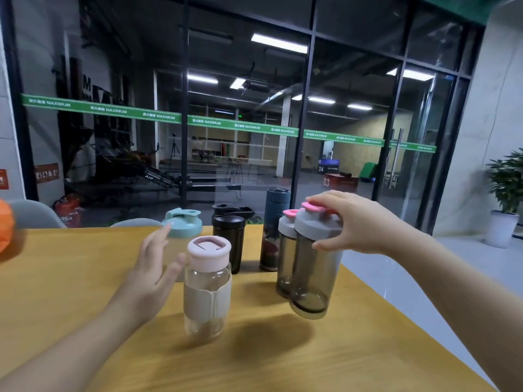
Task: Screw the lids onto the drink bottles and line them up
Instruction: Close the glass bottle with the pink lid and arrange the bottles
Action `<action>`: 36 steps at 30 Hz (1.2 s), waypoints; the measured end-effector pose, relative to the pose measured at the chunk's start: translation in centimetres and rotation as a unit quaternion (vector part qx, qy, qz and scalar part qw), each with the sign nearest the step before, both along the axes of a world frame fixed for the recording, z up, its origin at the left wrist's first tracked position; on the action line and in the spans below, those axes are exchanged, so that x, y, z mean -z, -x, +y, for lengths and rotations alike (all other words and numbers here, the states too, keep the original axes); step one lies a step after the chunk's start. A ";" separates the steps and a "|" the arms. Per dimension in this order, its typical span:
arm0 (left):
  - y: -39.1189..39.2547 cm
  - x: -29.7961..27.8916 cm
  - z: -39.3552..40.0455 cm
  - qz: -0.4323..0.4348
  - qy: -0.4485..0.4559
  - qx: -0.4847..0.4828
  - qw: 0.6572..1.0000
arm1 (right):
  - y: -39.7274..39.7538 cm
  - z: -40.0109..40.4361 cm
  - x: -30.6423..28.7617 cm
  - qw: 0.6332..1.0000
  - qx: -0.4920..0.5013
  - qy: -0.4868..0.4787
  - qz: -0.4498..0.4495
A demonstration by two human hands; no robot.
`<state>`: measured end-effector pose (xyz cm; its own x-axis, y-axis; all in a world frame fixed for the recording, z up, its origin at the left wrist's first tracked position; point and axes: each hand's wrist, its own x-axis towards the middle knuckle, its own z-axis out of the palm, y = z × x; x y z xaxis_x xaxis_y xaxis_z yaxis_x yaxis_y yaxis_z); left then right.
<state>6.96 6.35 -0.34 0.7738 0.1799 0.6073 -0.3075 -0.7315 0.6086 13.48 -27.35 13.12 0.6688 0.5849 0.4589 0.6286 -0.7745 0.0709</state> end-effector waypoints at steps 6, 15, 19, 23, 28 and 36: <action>-2.1 -4.2 -1.5 0.050 -0.045 0.014 0.998 | -1.1 -1.1 2.0 0.999 0.032 0.039 0.012; -3.0 -7.7 -4.1 0.142 -0.280 0.029 0.949 | -1.7 -1.2 3.0 0.997 0.044 0.051 0.040; -3.6 -7.8 -5.0 0.251 -0.302 0.020 0.919 | -2.1 -1.0 3.1 0.996 0.045 0.065 0.044; -4.1 -7.5 -5.2 0.233 -0.326 -0.007 0.916 | -2.3 -0.9 3.0 0.994 0.053 0.072 0.056; -4.7 -6.9 -6.2 0.200 -0.303 -0.038 0.931 | -1.8 -0.6 2.6 0.989 0.082 0.118 0.043; -6.2 -6.3 -8.6 0.178 -0.288 -0.094 0.936 | -2.3 -0.9 2.9 0.977 0.112 0.176 -0.048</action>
